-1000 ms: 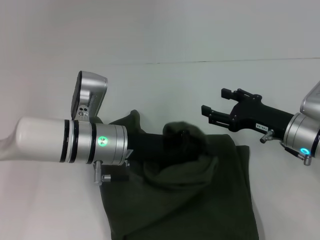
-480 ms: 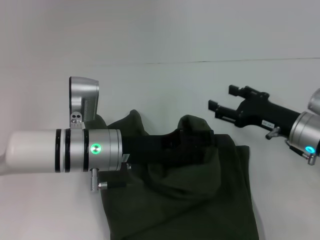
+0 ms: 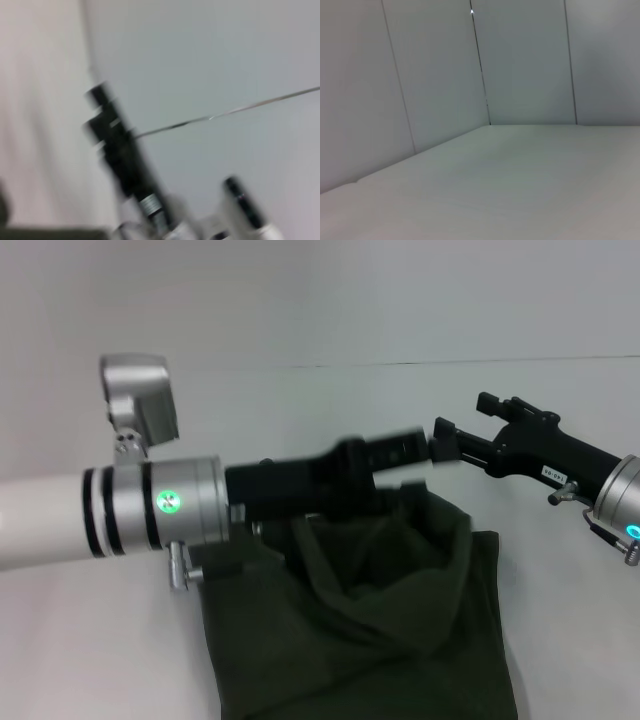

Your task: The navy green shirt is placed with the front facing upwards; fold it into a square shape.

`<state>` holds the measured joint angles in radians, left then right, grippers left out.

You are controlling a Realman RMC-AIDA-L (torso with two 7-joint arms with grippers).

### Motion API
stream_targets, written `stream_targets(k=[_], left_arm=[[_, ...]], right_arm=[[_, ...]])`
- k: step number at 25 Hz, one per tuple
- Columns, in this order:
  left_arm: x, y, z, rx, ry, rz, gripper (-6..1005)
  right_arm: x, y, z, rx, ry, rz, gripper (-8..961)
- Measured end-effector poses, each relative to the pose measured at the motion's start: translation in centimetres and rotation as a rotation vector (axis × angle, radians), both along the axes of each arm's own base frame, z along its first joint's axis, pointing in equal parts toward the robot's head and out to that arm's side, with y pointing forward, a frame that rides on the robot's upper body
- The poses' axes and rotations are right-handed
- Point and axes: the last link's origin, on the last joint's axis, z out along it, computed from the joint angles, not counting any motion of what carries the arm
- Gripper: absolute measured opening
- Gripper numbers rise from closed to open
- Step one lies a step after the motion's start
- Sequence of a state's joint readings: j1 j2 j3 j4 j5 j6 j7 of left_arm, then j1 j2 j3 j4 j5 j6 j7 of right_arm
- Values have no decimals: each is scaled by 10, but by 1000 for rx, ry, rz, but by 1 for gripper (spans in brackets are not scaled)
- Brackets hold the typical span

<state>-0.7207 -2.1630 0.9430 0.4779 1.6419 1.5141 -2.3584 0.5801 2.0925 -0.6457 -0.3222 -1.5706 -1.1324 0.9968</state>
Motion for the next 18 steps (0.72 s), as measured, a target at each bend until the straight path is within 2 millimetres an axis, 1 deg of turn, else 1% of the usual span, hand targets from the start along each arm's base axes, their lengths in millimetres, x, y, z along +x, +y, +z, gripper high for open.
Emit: stream_targets(k=[3, 7, 10, 13, 16, 18], left_arm=[[4, -1, 7, 6, -58, -9, 914], [-2, -4, 16, 31, -75, -41, 919], [-12, -9, 35, 119, -109, -113, 917], [-28, -16, 54, 219, -124, -177, 917], [-47, -24, 67, 313, -91, -212, 916], [-60, -31, 70, 364, -34, -243, 916]], right_arm=[[0, -2, -1, -6, 8, 2, 855], [-5, -8, 0, -32, 68, 26, 855], [-15, -12, 12, -87, 175, 46, 856], [-26, -12, 25, -171, 262, 47, 856], [-39, -7, 33, -297, 314, 4, 856], [-50, -2, 33, -393, 321, -41, 856]])
